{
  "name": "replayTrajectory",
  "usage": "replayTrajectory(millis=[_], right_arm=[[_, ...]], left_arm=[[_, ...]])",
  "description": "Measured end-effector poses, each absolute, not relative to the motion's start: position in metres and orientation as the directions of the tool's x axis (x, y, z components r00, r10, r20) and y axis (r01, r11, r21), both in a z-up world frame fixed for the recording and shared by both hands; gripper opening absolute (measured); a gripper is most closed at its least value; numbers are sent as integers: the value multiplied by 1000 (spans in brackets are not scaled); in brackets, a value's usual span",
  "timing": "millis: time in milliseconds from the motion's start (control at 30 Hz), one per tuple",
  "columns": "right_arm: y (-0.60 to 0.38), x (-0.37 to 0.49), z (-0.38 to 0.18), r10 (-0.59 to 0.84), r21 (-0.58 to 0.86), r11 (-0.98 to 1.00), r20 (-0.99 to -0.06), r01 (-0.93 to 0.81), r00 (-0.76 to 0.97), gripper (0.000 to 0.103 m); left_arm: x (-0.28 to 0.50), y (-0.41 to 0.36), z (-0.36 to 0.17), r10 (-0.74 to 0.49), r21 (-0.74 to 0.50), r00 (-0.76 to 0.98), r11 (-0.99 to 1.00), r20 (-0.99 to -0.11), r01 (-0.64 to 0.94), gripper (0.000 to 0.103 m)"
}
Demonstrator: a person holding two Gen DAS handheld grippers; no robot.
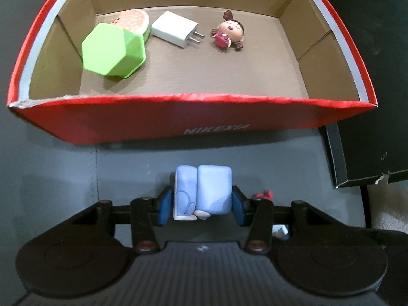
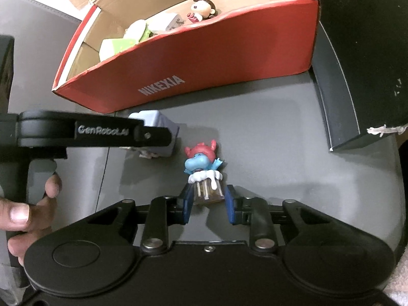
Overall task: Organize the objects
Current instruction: 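Move the right tool onto the blue figure while the left tool holds the lavender toy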
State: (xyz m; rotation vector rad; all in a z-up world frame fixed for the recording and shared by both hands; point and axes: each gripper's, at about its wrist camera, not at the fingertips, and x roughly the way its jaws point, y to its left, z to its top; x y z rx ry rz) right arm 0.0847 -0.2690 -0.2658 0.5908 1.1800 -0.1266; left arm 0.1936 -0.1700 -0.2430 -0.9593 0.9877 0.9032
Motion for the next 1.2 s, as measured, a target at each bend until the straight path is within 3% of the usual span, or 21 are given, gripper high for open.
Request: replayTrajectory(millis=[833,933,1000,1200], right_arm=[[-290,57,-263,116,323,783,-915,532,386,27],[-288,60,-261,95,297,799,-921,523,378,32],[-287,58,-258,87,289,811,-919,509,384,43],[-281,61,-254,69,253,855,-921,453,383,49]], left_arm=[[179,-180,-236,166,-149,212,326,-963,-933,46],[182,-179,-239,175,-131,197,330,-965,-935,46],[185,-179,-240,184,-118,188,334,-965,-935,46],[190,-182,-247,203,-79,155,340,-967,-937,46]])
